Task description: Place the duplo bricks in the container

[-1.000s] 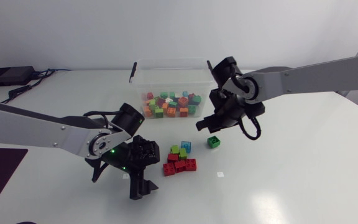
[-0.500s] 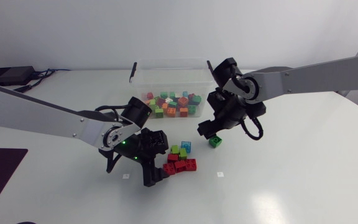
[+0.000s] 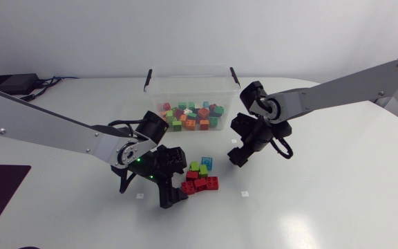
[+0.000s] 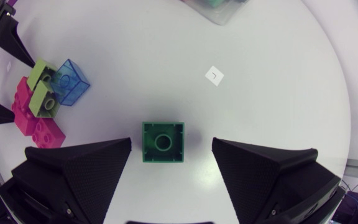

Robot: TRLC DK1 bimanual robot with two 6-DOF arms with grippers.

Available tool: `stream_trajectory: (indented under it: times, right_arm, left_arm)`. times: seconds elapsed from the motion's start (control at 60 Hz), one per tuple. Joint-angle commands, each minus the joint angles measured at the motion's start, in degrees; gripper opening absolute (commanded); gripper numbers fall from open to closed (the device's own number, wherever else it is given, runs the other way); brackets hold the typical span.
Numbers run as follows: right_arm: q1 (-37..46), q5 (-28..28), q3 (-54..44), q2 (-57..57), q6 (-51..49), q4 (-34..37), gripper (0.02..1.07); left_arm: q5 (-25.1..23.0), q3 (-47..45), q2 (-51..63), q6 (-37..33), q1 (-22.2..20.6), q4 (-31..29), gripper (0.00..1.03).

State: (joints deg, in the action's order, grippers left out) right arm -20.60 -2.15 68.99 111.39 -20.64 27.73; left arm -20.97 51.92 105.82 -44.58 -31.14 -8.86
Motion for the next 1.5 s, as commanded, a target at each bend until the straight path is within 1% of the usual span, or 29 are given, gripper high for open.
stream_trajectory:
  times: [0.0,0.067,0.083,0.2,0.233,0.367,0.483,0.567,0.683,0.767,0.817,0.833,0.85,0.933,1.083,1.233,1.483]
  right_arm:
    - [0.0,-0.8,0.5,1.9,-3.2,-1.3,0.85]
    - [-0.3,-0.8,0.2,2.2,-3.8,-1.8,0.76]
    - [-0.3,-0.8,0.1,2.2,-3.9,-1.9,0.75]
    - [-1.2,-0.8,-1.1,1.9,-5.1,-2.6,0.45]
    - [-1.5,-0.8,-1.6,1.3,-5.3,-2.6,0.40]
    - [-2.1,-0.2,-3.1,-3.0,-5.6,-1.5,0.40]
    - [-2.2,0.0,-3.5,-8.0,-5.5,0.8,0.40]
    - [-2.1,0.0,-3.1,-11.9,-5.3,2.7,0.40]
    - [-2.1,0.0,-1.2,-17.2,-4.5,5.4,0.40]
    - [-2.1,-0.2,0.8,-19.5,-3.4,7.3,0.40]
    - [-2.1,-0.4,1.9,-20.5,-2.5,7.7,0.40]
    - [-2.2,-0.6,2.7,-21.1,-2.1,8.4,0.40]
    - [-2.3,-0.7,3.2,-21.3,-1.8,8.7,0.40]
    - [-2.5,-1.3,4.7,-21.8,0.0,8.7,0.40]
    - [-2.6,-2.5,7.5,-21.3,3.5,7.2,0.40]
    - [-2.8,-3.4,7.6,-19.9,4.9,5.2,0.40]
    - [-3.7,-3.5,8.2,-18.8,6.1,4.1,0.40]
  left_arm:
    - [-0.7,0.8,1.1,0.4,0.5,0.3,0.96]
    - [-0.7,0.5,1.1,0.3,0.5,0.5,0.96]
    - [-0.7,0.4,1.1,0.3,0.5,0.5,0.96]
    - [-0.8,-0.2,1.0,0.5,0.5,1.5,0.96]
    - [-0.8,-0.3,1.0,0.5,0.5,1.6,0.96]
    - [-1.4,-0.4,1.0,0.7,0.4,2.1,0.96]
    - [-1.5,-0.7,1.0,0.9,-0.1,2.1,0.96]
    - [-1.5,-0.9,1.0,0.8,-0.6,2.1,0.89]
    - [-1.5,-1.0,1.1,0.8,-1.4,2.1,0.74]
    - [-1.5,-1.0,1.1,0.8,-1.6,2.1,0.58]
    - [-1.5,-1.1,1.2,0.8,-1.7,2.1,0.43]
    - [-1.5,-1.2,1.2,0.8,-1.8,2.1,0.32]
    - [-1.5,-1.2,1.2,0.8,-1.8,2.0,0.30]
    - [-1.5,-1.9,1.0,0.4,-1.9,1.8,0.30]
    - [-1.4,-3.8,-1.1,-0.9,-1.9,-0.3,0.29]
    - [-1.4,-5.6,-2.7,-1.6,-1.3,-0.5,0.29]
    - [-1.4,-7.1,-5.4,-1.7,-1.1,-0.5,0.29]
